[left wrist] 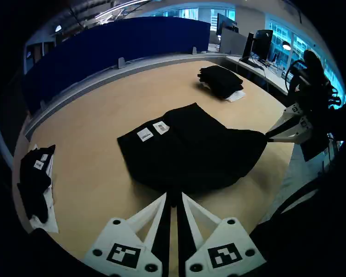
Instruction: Fold towel
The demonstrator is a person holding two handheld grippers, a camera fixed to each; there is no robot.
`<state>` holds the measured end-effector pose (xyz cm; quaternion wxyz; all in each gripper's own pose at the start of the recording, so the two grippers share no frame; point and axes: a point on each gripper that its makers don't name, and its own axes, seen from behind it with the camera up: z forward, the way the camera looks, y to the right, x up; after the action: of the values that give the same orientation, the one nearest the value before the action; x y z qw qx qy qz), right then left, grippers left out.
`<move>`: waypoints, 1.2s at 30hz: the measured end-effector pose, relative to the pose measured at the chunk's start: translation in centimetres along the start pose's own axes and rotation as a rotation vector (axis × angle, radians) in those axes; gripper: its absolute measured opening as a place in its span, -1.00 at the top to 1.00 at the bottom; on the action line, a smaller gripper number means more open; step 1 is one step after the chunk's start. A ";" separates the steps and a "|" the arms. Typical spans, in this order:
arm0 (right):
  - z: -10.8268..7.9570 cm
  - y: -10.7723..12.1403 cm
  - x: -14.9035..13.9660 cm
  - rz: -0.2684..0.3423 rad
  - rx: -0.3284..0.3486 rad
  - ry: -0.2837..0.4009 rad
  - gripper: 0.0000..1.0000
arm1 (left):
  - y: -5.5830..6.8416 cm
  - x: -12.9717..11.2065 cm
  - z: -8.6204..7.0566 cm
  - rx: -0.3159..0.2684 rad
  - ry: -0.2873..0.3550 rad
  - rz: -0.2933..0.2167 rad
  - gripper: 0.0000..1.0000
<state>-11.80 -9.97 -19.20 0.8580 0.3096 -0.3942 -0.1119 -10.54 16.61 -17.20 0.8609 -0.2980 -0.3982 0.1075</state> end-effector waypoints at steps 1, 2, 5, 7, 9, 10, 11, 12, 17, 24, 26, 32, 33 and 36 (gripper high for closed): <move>-0.3 0.2 0.4 0.003 -0.001 0.006 0.83 | 0.0 0.1 -0.1 0.000 0.001 -0.003 0.83; -0.6 0.3 0.8 0.006 -0.002 0.011 0.83 | 0.0 0.1 -0.1 0.000 0.003 -0.006 0.83; -1.3 0.7 1.9 0.008 -0.004 0.027 0.83 | 0.1 0.3 -0.2 -0.001 0.008 -0.017 0.83; -1.7 0.8 2.4 0.006 -0.004 0.032 0.83 | 0.2 0.4 -0.3 -0.002 0.010 -0.021 0.83; -2.1 1.0 2.8 0.005 -0.003 0.035 0.83 | 0.3 0.4 -0.3 -0.002 0.012 -0.024 0.84; -2.2 1.0 3.0 0.004 -0.001 0.035 0.83 | 0.3 0.5 -0.4 -0.002 0.012 -0.024 0.83; -2.4 1.0 3.1 0.003 0.000 0.036 0.83 | 0.3 0.5 -0.4 -0.002 0.012 -0.024 0.83; -2.5 1.1 3.2 0.002 0.000 0.036 0.83 | 0.3 0.5 -0.5 -0.002 0.012 -0.024 0.83; -3.0 1.5 3.4 -0.001 -0.003 0.035 0.83 | 0.2 0.3 -0.6 0.002 0.011 -0.028 0.84; -3.4 1.9 3.7 -0.004 -0.005 0.036 0.83 | 0.3 0.1 -0.7 0.000 0.009 -0.047 0.83; -3.4 2.0 3.8 -0.005 -0.006 0.036 0.83 | 0.3 0.1 -0.7 0.000 0.010 -0.048 0.83; -3.4 2.2 4.2 0.004 -0.003 0.038 0.83 | 0.0 0.2 -0.6 -0.003 0.007 -0.065 0.83; -3.4 2.3 4.3 0.005 -0.003 0.038 0.83 | -0.1 0.3 -0.6 -0.003 0.007 -0.070 0.83; -3.2 2.6 4.5 0.008 -0.002 0.036 0.83 | -0.6 0.6 -0.5 -0.004 0.006 -0.084 0.84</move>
<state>-6.63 -8.46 -16.44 0.8657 0.3093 -0.3797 -0.1034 -9.86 16.13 -16.71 0.8652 -0.2831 -0.4080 0.0696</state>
